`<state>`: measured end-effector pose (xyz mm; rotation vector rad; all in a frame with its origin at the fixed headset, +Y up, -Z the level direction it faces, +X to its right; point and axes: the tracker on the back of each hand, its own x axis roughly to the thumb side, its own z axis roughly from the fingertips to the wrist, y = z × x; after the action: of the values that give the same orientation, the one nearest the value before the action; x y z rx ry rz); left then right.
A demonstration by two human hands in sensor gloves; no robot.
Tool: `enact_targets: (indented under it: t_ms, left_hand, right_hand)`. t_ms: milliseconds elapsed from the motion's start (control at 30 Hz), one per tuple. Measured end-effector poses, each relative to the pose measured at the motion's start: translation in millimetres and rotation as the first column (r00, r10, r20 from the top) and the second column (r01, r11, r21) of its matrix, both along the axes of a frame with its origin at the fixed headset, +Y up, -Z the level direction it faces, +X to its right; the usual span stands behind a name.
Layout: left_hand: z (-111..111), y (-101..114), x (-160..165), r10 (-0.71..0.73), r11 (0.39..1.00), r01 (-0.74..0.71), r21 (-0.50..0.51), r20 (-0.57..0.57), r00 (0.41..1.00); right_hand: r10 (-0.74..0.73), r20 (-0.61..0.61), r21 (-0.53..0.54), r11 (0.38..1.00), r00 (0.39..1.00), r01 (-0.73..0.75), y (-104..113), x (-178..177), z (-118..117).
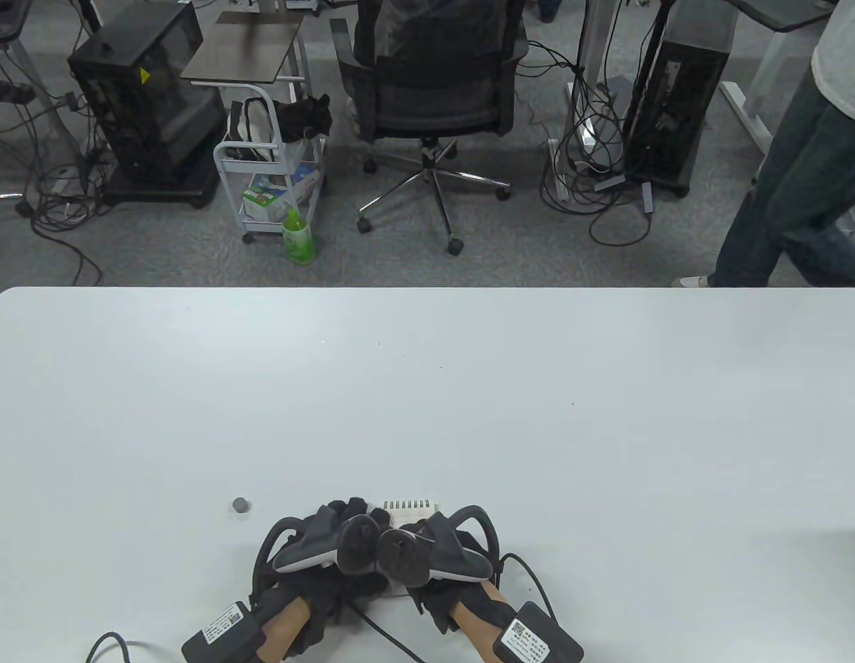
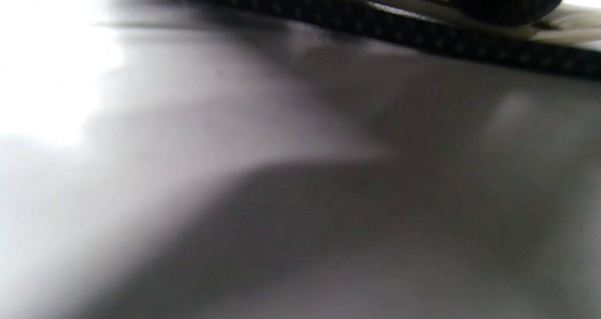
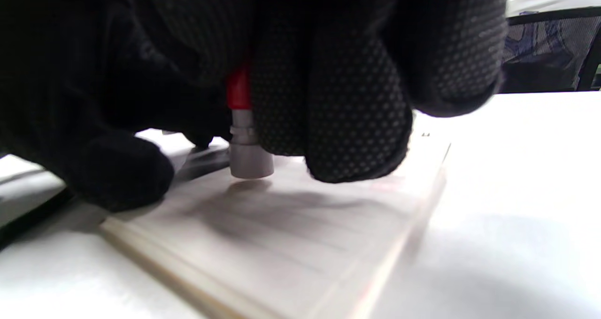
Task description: Stamp flower pattern stamp onto notebook
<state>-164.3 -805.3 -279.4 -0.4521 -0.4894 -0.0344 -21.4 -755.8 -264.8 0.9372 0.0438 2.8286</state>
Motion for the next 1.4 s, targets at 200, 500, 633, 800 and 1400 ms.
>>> enact_targets:
  t_ms: [200,500,633,800,1400]
  left_hand:
    - [0,0,0,-0.001,1.0,0.001,0.0,0.0,1.0]
    - [0,0,-1,-0.002,1.0,0.002,0.0,-0.001,1.0]
    - [0,0,-1,-0.002,1.0,0.002,0.0,-0.001,1.0]
    - [0,0,-1,-0.002,1.0,0.002,0.0,-0.001,1.0]
    - [0,0,-1,-0.002,1.0,0.002,0.0,0.0,1.0]
  right_hand:
    - [-0.012,0.031,0.002,1.0,0.999,0.012,6,15,-3]
    - [0.017,0.014,-0.018,1.0,1.0,-0.017,0,18,-2]
    - [0.02,0.012,-0.015,1.0,1.0,-0.02,-2,17,-2]
    - [0.02,0.01,-0.008,1.0,1.0,-0.02,-1,16,-1]
    - [0.024,0.002,-0.047,0.999,1.0,-0.024,-3,14,-1]
